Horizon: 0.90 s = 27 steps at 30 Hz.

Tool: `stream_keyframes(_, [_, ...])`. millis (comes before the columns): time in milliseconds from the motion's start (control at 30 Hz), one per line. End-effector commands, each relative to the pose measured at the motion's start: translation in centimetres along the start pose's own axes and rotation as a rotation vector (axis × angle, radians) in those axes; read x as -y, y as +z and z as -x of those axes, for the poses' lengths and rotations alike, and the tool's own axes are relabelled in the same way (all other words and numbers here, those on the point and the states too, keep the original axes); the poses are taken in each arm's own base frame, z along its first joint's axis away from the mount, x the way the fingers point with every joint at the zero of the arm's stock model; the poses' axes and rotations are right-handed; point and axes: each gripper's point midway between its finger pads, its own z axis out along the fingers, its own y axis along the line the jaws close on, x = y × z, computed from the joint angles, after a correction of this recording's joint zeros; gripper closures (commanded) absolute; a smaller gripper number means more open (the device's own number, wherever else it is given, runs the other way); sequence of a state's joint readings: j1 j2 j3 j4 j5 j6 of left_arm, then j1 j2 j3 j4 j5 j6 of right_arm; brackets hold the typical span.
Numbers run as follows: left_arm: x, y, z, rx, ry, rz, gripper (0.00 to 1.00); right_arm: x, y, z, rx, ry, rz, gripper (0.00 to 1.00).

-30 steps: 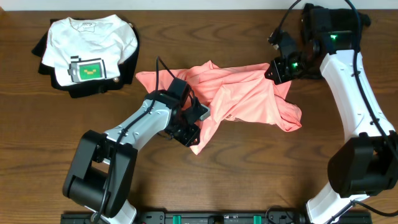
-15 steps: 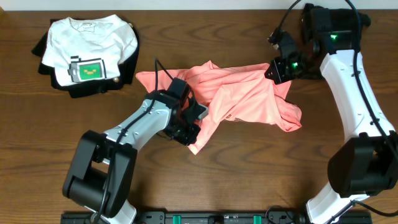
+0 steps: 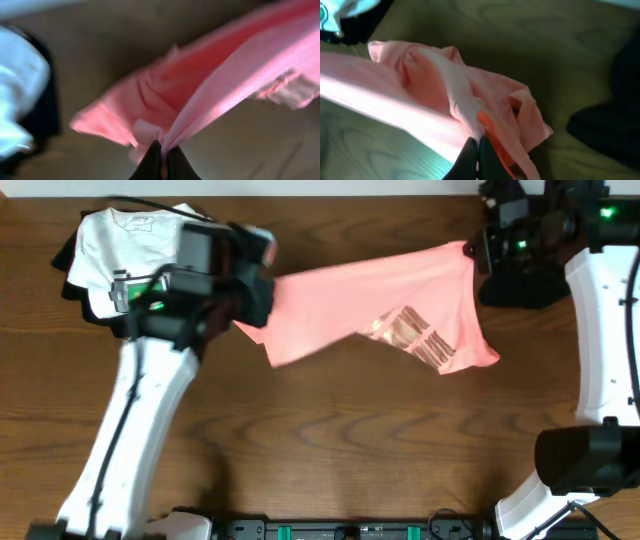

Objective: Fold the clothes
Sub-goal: 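Lift the pink shirt with both grippers and stretch it wide, then release the left gripper, leaving the shirt hanging from the right gripper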

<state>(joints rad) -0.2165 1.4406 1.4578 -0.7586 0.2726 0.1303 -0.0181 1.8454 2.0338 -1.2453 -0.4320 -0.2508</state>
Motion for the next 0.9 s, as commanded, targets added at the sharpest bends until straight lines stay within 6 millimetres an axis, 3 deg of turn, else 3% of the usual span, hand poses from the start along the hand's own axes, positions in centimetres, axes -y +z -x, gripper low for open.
stream_keyframes(0, [-1.1, -3.0, 2.1, 0.089, -0.004, 0.072, 0.94, 0.1, -1.8, 1.2, 0.042, -0.041, -0.027, 0.99])
stream_keyframes(167, [-1.9, -6.4, 4.0, 0.189, 0.015, 0.158, 0.94, -0.1, -4.1, 2.8, 0.097, -0.078, -0.061, 0.99])
stream_keyframes(300, [-2.0, -9.7, 5.9, 0.289, 0.038, 0.211, 0.94, -0.5, -7.2, 4.2, 0.161, -0.096, -0.088, 0.99])
stream_keyframes(533, [-1.1, -19.5, 10.0, 0.601, 0.082, 0.293, 0.94, -1.5, -13.3, 5.4, 0.255, -0.141, -0.183, 0.99])
stream_keyframes(700, [0.3, -25.9, 11.1, 0.800, 0.103, 0.303, 0.94, -2.8, -17.1, 5.7, 0.335, -0.190, -0.239, 0.99])
stream_keyframes(867, [1.2, -29.8, 11.2, 0.915, 0.117, 0.310, 0.94, -4.2, -20.4, 6.3, 0.436, -0.231, -0.274, 0.99])
